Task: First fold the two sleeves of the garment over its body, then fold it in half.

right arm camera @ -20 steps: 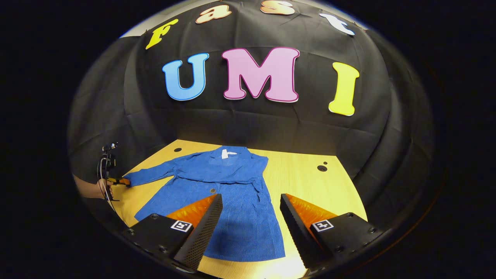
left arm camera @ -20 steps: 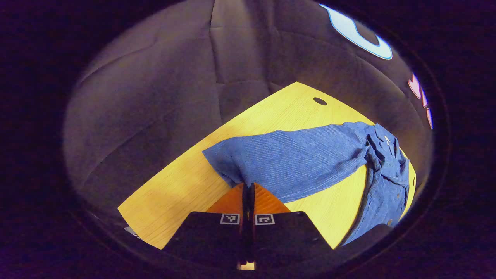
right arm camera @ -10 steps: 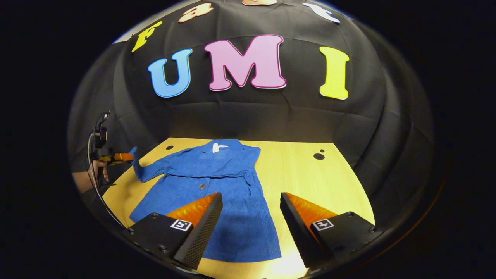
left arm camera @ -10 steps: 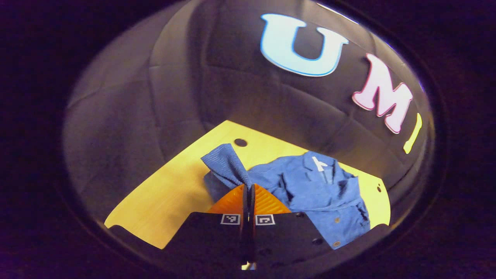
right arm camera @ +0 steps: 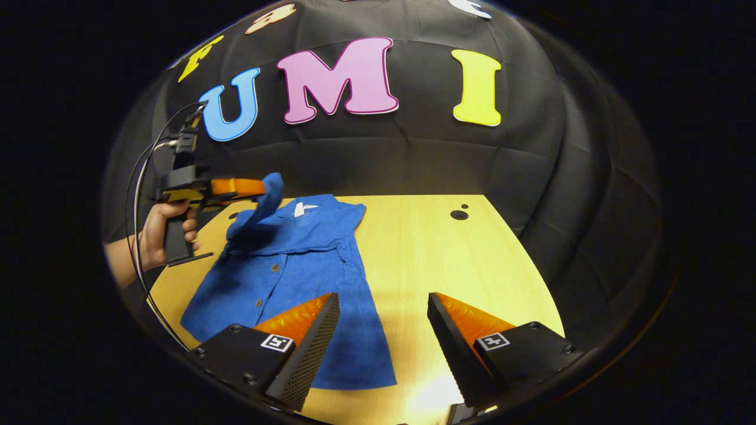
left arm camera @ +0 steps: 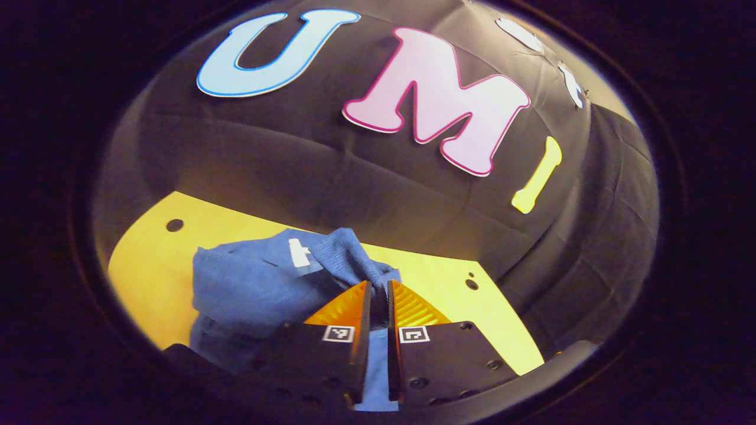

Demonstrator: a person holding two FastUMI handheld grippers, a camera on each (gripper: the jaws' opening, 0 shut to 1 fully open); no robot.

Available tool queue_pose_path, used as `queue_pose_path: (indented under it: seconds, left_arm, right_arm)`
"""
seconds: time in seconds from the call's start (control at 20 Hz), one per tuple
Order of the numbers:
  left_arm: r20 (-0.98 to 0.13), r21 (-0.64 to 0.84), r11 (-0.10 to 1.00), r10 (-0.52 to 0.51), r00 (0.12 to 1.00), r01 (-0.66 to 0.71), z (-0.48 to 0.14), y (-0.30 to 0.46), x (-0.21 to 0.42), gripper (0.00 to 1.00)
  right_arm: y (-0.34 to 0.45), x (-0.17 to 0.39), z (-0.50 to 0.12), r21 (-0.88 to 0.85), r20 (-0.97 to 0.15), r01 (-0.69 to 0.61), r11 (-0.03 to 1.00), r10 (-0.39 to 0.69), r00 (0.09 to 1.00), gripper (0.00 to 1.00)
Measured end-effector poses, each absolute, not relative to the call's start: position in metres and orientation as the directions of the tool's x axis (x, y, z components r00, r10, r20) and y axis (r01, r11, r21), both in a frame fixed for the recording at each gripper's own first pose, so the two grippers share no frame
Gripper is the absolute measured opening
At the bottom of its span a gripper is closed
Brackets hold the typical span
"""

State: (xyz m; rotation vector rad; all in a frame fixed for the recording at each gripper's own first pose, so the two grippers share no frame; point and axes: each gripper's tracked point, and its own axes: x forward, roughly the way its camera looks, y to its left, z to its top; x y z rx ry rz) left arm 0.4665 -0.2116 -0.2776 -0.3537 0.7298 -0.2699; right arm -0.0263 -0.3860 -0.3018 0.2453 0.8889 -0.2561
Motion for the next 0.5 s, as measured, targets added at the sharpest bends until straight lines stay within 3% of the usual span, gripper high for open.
queue_pose_path:
  seconds: [0.05,0.2,0.35,0.5]
  left_arm:
    - [-0.591,-0.42,0.898,-0.382,0.71,0.134,-0.28,-0.231,0.472,0.22]
    - [-0.599,-0.382,0.915,-0.354,0.718,0.132,-0.291,-0.24,0.474,0.87]
    - [-0.65,-0.313,0.947,-0.274,0.709,0.078,-0.297,-0.215,0.447,0.85]
    - [-0.702,-0.261,0.965,-0.217,0.678,0.038,-0.301,-0.167,0.376,0.85]
  right_arm:
    - [-0.389,-0.029,-0.302,0.104,-0.79,0.324,0.94,-0.12,0.602,0.96]
    - [-0.389,-0.033,-0.311,0.133,-0.797,0.341,0.93,-0.104,0.595,0.96]
    - [-0.378,-0.039,-0.327,0.158,-0.818,0.336,0.929,-0.067,0.571,0.98]
    - [-0.366,-0.055,-0.348,0.156,-0.862,0.337,0.929,-0.039,0.506,0.98]
